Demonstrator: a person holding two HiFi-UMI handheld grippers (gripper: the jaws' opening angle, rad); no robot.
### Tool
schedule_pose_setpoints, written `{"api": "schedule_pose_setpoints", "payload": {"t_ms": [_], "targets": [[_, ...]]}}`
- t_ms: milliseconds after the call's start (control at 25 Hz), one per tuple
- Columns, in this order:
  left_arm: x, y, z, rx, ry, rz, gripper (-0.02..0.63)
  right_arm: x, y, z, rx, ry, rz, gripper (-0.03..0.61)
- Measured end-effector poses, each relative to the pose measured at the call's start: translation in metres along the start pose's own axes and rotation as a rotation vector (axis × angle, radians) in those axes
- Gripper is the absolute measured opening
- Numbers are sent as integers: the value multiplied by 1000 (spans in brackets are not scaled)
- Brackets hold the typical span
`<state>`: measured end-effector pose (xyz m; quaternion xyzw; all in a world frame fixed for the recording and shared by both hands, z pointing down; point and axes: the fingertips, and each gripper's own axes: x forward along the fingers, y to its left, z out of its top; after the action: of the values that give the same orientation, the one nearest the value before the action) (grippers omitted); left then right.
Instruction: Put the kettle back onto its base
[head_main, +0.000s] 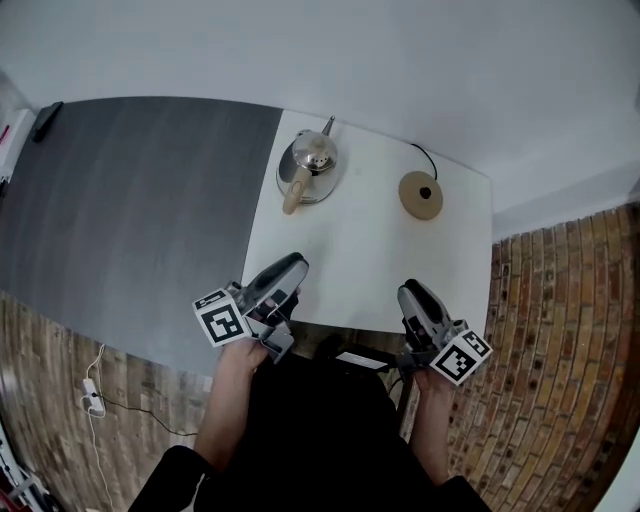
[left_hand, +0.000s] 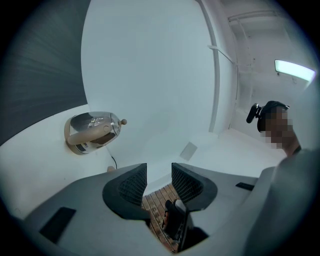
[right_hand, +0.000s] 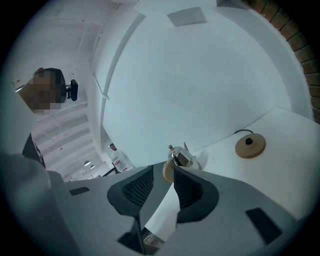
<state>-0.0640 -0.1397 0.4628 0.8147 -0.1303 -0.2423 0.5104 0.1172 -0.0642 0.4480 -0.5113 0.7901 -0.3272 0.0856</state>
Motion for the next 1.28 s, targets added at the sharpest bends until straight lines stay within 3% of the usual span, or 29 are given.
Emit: {"api": "schedule_pose_setpoints", "payload": {"t_ms": [280,720,1040,1280], "targets": [[10,2,5,43,-28,30,152,11,-25,21,-3,14,38,114],[47,-3,-9,143,-89,160,152,36,-76,54,38,44,236,114],[41,-14,-39,196,-134,293,159,65,-96,26,81,159,399,114],[23,-19,-26,229,-195,339,161,106,-64,7,-7,246,485,114]]}}
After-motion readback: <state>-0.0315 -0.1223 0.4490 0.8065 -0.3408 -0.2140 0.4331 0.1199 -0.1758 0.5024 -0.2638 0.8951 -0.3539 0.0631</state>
